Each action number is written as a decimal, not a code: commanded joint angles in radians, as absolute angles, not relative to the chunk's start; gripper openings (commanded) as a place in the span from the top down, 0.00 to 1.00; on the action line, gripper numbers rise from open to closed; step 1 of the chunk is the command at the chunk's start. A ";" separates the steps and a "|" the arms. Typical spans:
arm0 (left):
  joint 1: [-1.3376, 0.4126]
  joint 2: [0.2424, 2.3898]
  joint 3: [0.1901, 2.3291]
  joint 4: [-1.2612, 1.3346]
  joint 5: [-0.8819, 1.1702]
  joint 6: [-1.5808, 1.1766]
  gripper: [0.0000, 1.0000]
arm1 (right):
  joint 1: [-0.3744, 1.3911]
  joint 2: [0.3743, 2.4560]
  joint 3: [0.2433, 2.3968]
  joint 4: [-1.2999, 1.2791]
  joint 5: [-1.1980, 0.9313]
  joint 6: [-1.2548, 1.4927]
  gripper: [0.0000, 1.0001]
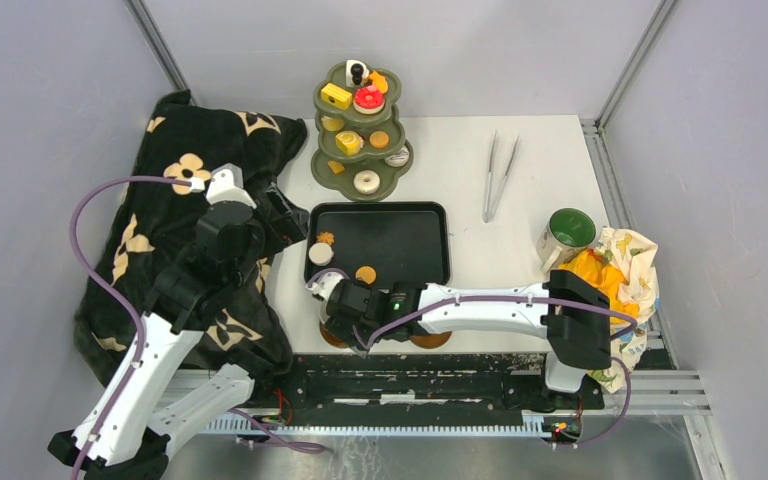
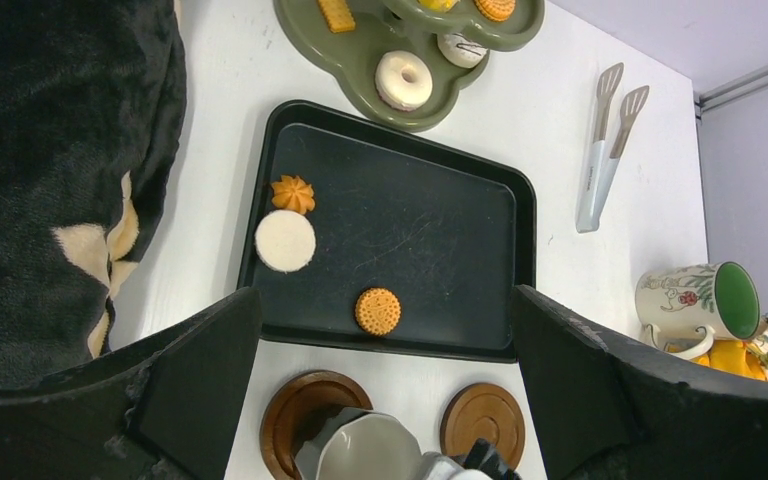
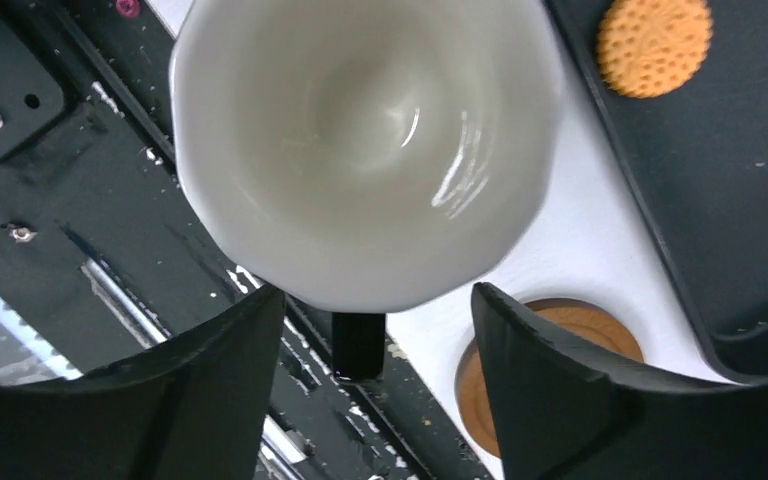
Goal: Serve the afternoon tea
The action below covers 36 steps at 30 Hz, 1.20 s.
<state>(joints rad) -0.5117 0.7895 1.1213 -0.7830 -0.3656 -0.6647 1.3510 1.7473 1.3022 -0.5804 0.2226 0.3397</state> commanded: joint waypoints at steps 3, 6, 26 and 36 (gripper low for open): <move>-0.508 0.797 1.128 -0.730 -0.394 -0.637 0.01 | 1.350 1.631 1.339 -0.579 0.381 0.343 0.14; -0.507 0.816 1.146 -0.733 -0.408 -0.627 0.01 | 1.348 1.568 1.338 -0.588 0.422 0.338 0.08; -0.508 0.870 1.153 -0.687 -0.374 -0.577 0.01 | 0.430 1.006 0.958 -0.872 0.684 0.721 0.00; -0.508 0.858 1.109 -0.673 -0.350 -0.565 0.01 | 0.219 1.133 0.866 -0.659 0.466 0.677 0.08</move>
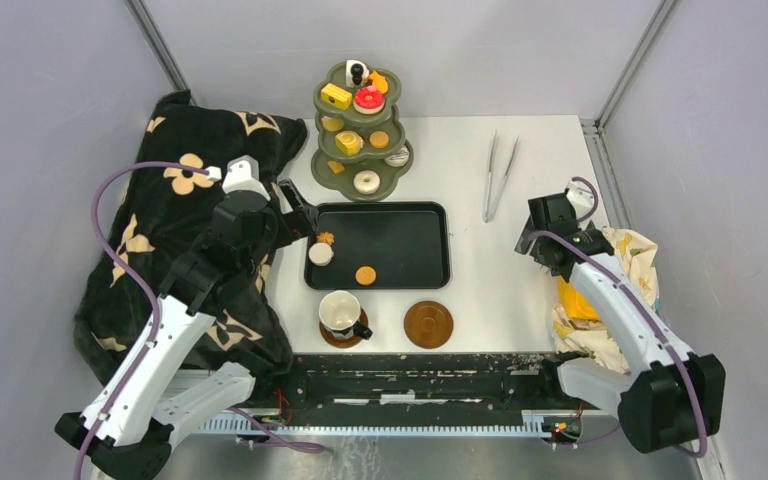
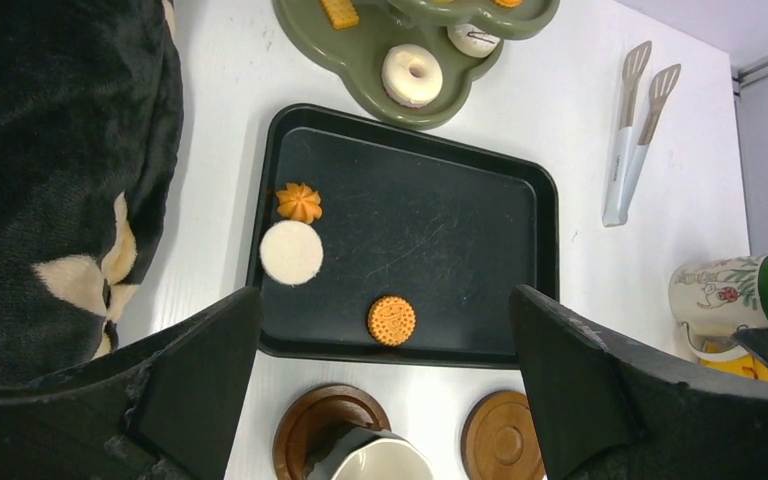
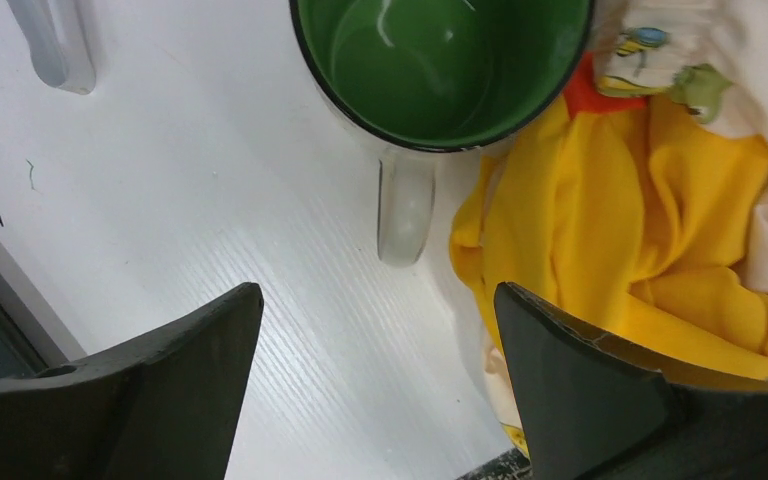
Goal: Serve the afternoon tea
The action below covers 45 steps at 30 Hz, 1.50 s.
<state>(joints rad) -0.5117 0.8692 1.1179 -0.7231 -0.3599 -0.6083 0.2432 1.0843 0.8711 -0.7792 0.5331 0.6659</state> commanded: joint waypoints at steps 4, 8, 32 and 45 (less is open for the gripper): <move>-0.508 0.860 1.102 -0.663 -0.338 -0.566 0.01 | 0.200 1.174 0.804 -0.529 0.447 0.678 0.16; -0.508 0.862 1.092 -0.660 -0.327 -0.571 0.01 | 0.174 1.245 0.803 -0.511 0.443 0.691 0.17; -0.508 0.864 1.029 -0.629 -0.313 -0.572 0.01 | 0.109 1.214 0.782 -0.435 0.224 0.586 0.99; -0.508 0.908 0.990 -0.586 -0.279 -0.588 0.01 | 0.541 0.847 0.764 -0.517 0.114 0.455 0.99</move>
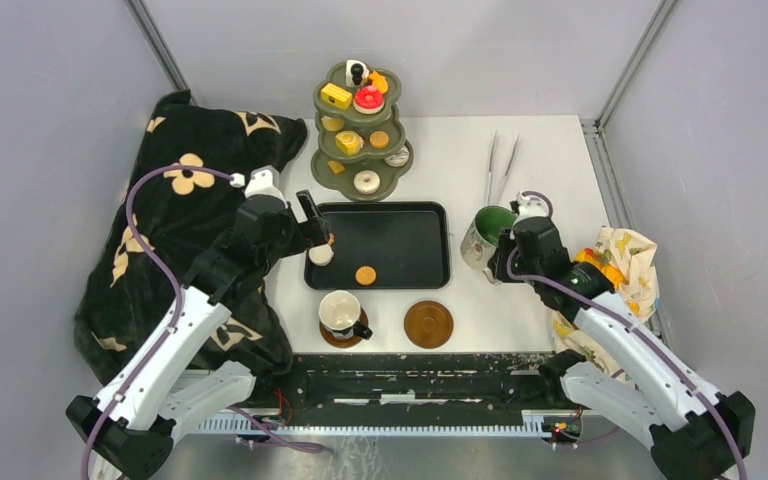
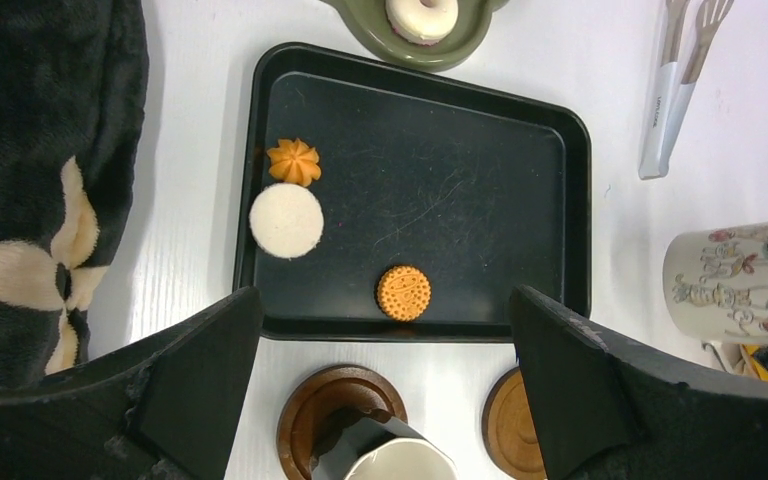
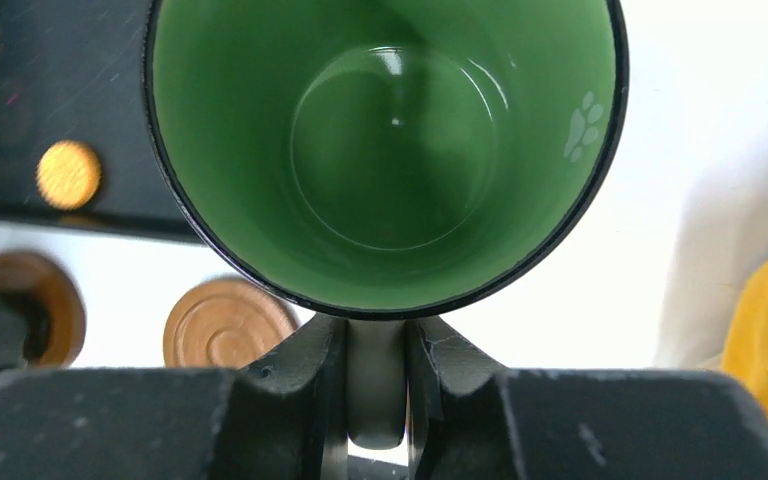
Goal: Serve the afternoon tea
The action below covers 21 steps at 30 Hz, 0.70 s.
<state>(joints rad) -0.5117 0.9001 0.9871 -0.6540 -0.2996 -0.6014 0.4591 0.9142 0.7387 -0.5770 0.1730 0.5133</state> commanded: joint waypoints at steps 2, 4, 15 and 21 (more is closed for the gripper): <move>-0.508 0.914 0.985 -0.576 -0.279 -0.591 0.01 | 0.627 0.836 0.759 -0.520 0.095 0.441 0.99; -0.508 0.921 0.988 -0.575 -0.281 -0.598 0.01 | 0.702 0.827 0.752 -0.522 0.108 0.433 0.99; -0.506 0.941 0.972 -0.542 -0.257 -0.613 0.01 | 1.019 0.841 0.652 -0.460 0.255 0.405 0.99; -0.506 0.968 0.980 -0.550 -0.240 -0.611 0.01 | 1.095 0.872 0.617 -0.373 0.248 0.401 0.99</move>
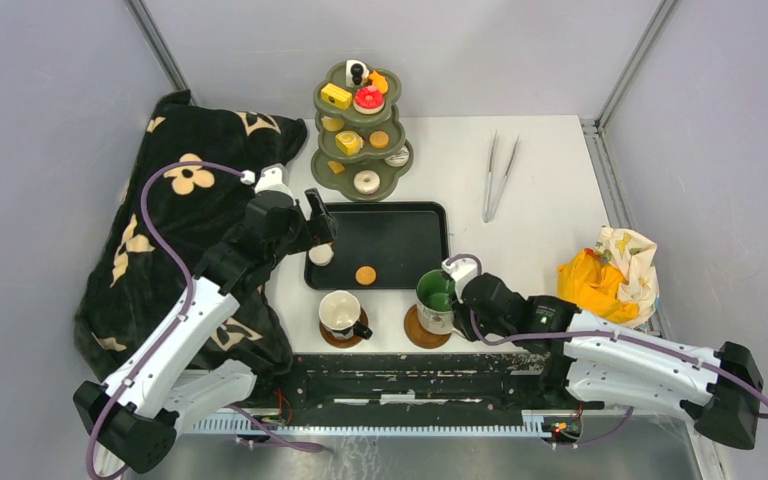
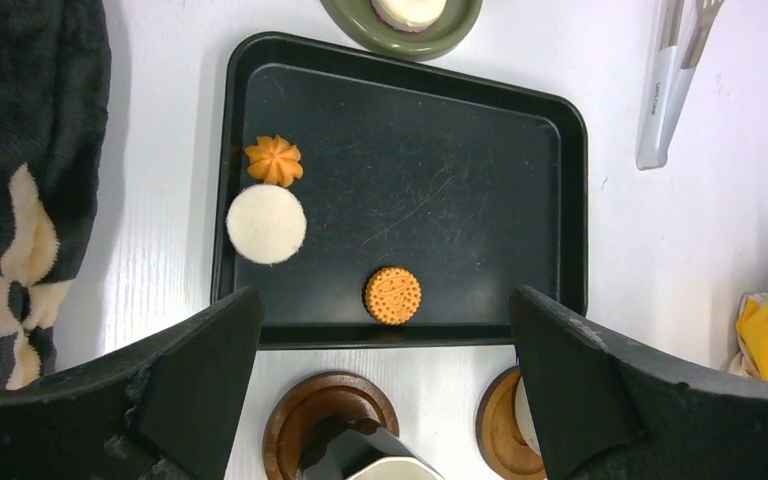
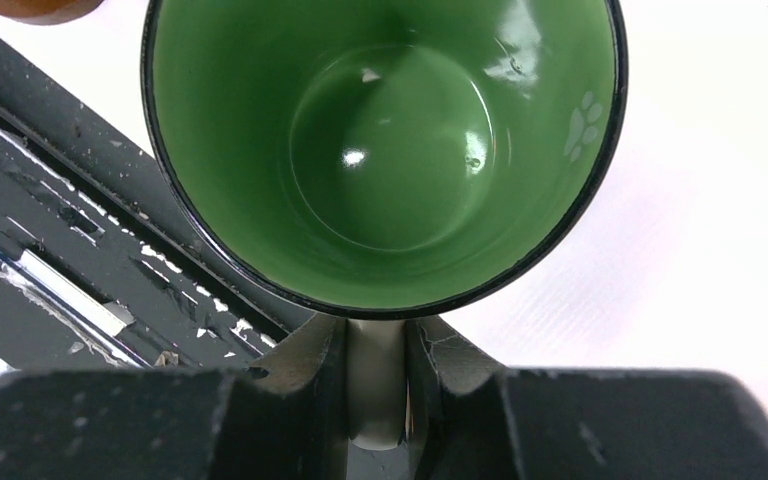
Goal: Serve the afternoon tea
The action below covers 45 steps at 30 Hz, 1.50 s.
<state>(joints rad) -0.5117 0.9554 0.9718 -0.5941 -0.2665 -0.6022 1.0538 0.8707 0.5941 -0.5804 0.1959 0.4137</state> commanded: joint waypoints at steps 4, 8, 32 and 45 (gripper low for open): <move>-0.506 0.983 0.987 -0.557 -0.236 -0.593 0.01 | 1.138 0.862 0.580 -0.311 0.256 0.410 0.99; -0.506 0.985 0.980 -0.550 -0.236 -0.604 0.01 | 1.152 0.844 0.573 -0.298 0.276 0.398 0.99; -0.506 1.007 0.915 -0.487 -0.213 -0.631 0.01 | 1.171 0.784 0.507 -0.319 0.208 0.447 0.99; -0.505 1.027 0.900 -0.468 -0.203 -0.637 0.01 | 1.188 0.824 0.464 -0.338 0.181 0.405 0.96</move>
<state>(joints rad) -0.5117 1.0233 0.9089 -0.5209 -0.2249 -0.6025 1.1767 0.8112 0.4656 -0.4309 0.2005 0.4122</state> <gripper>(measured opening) 0.992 0.247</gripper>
